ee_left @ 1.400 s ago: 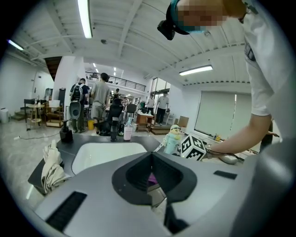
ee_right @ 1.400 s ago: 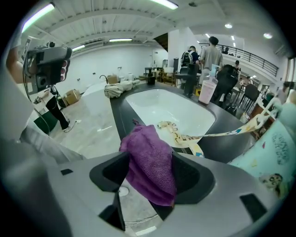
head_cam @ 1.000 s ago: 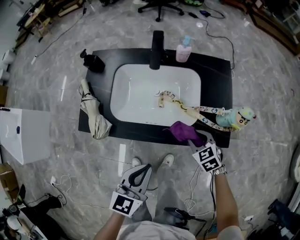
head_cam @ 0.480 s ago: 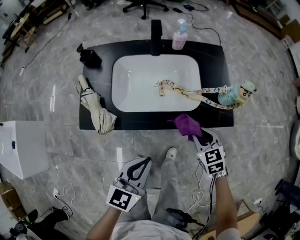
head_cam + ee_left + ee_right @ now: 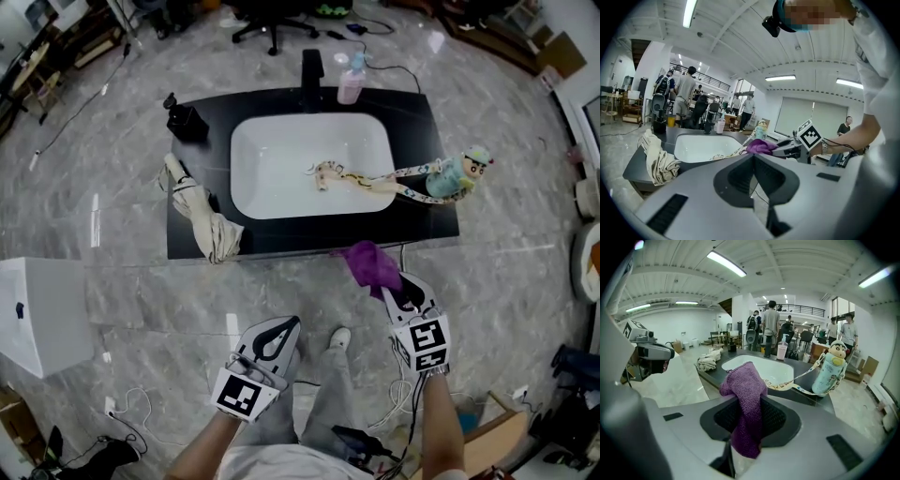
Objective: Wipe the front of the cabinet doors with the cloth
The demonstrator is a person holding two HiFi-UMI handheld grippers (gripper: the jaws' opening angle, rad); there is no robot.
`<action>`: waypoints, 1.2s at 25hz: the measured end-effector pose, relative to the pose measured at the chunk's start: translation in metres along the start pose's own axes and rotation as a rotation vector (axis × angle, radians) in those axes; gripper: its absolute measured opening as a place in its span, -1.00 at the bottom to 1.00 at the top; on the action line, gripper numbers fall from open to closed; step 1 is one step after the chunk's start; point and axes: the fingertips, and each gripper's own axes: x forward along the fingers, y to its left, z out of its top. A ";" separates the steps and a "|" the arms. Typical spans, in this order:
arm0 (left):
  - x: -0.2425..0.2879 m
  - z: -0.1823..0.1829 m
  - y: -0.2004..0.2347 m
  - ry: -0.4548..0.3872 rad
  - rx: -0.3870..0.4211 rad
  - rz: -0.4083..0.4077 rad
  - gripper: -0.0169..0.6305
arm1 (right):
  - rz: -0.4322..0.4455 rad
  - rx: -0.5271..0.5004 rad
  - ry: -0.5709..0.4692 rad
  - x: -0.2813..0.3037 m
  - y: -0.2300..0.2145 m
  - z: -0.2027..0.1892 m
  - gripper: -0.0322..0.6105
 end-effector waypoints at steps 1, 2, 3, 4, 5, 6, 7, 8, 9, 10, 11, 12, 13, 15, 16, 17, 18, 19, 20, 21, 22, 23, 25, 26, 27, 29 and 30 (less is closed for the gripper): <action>-0.002 -0.003 0.000 0.006 -0.001 0.003 -0.93 | 0.003 0.014 -0.009 -0.004 0.002 0.001 -0.56; -0.003 -0.006 -0.001 0.011 0.003 0.008 -0.93 | 0.009 0.036 -0.020 -0.008 0.003 0.000 -0.56; -0.004 -0.006 -0.003 0.006 0.005 0.012 -0.93 | 0.016 0.065 -0.032 -0.011 0.003 -0.002 -0.56; -0.003 -0.005 -0.006 -0.005 0.001 0.016 -0.93 | 0.021 0.096 -0.045 -0.014 0.002 -0.005 -0.55; -0.001 -0.005 -0.010 -0.013 -0.004 0.020 -0.93 | 0.023 0.124 -0.058 -0.018 0.000 -0.009 -0.55; 0.001 -0.007 -0.014 -0.016 -0.006 0.027 -0.93 | 0.022 0.147 -0.070 -0.022 -0.002 -0.015 -0.55; 0.003 -0.009 -0.019 -0.017 -0.002 0.034 -0.93 | 0.018 0.163 -0.082 -0.027 -0.006 -0.022 -0.55; 0.005 -0.011 -0.024 -0.020 0.005 0.043 -0.93 | 0.012 0.174 -0.093 -0.032 -0.009 -0.029 -0.55; 0.007 -0.013 -0.030 -0.024 0.016 0.055 -0.93 | 0.004 0.182 -0.103 -0.037 -0.013 -0.037 -0.55; 0.009 -0.014 -0.036 -0.031 0.028 0.069 -0.93 | -0.005 0.188 -0.111 -0.043 -0.018 -0.046 -0.55; 0.011 -0.016 -0.043 -0.040 0.036 0.084 -0.93 | -0.014 0.193 -0.116 -0.049 -0.023 -0.055 -0.55; 0.013 -0.018 -0.050 -0.051 0.041 0.098 -0.93 | -0.022 0.198 -0.119 -0.054 -0.028 -0.065 -0.55; 0.014 -0.021 -0.058 -0.061 0.045 0.111 -0.93 | -0.026 0.206 -0.118 -0.059 -0.034 -0.076 -0.55; 0.016 -0.026 -0.073 -0.076 0.056 0.134 -0.93 | -0.013 0.239 -0.109 -0.066 -0.043 -0.097 -0.55; 0.017 -0.028 -0.079 -0.084 0.058 0.142 -0.93 | -0.001 0.262 -0.101 -0.068 -0.048 -0.107 -0.55; 0.019 -0.030 -0.086 -0.092 0.057 0.143 -0.93 | 0.005 0.283 -0.093 -0.071 -0.054 -0.117 -0.55; 0.021 -0.032 -0.092 -0.096 0.056 0.139 -0.93 | 0.002 0.302 -0.088 -0.073 -0.060 -0.125 -0.55; 0.024 -0.036 -0.097 -0.095 0.055 0.130 -0.93 | -0.010 0.319 -0.085 -0.076 -0.066 -0.133 -0.55; 0.026 -0.041 -0.100 -0.088 0.055 0.120 -0.93 | -0.028 0.337 -0.084 -0.078 -0.071 -0.141 -0.55; 0.028 -0.046 -0.102 -0.079 0.054 0.109 -0.93 | -0.048 0.359 -0.085 -0.079 -0.075 -0.148 -0.55; 0.030 -0.052 -0.102 -0.070 0.054 0.097 -0.93 | -0.070 0.384 -0.089 -0.079 -0.078 -0.155 -0.55; 0.033 -0.058 -0.101 -0.063 0.055 0.083 -0.93 | -0.096 0.408 -0.097 -0.076 -0.082 -0.160 -0.55; 0.042 -0.071 -0.095 -0.048 0.059 0.054 -0.93 | -0.160 0.438 -0.119 -0.068 -0.092 -0.170 -0.55; 0.046 -0.079 -0.090 -0.043 0.060 0.042 -0.93 | -0.195 0.447 -0.131 -0.063 -0.098 -0.174 -0.55; 0.050 -0.087 -0.083 -0.040 0.058 0.033 -0.93 | -0.227 0.461 -0.143 -0.057 -0.101 -0.179 -0.55; 0.049 -0.107 -0.069 -0.033 0.045 0.025 -0.93 | -0.272 0.504 -0.169 -0.045 -0.104 -0.188 -0.55; 0.047 -0.118 -0.062 -0.028 0.037 0.025 -0.93 | -0.289 0.523 -0.181 -0.040 -0.103 -0.192 -0.55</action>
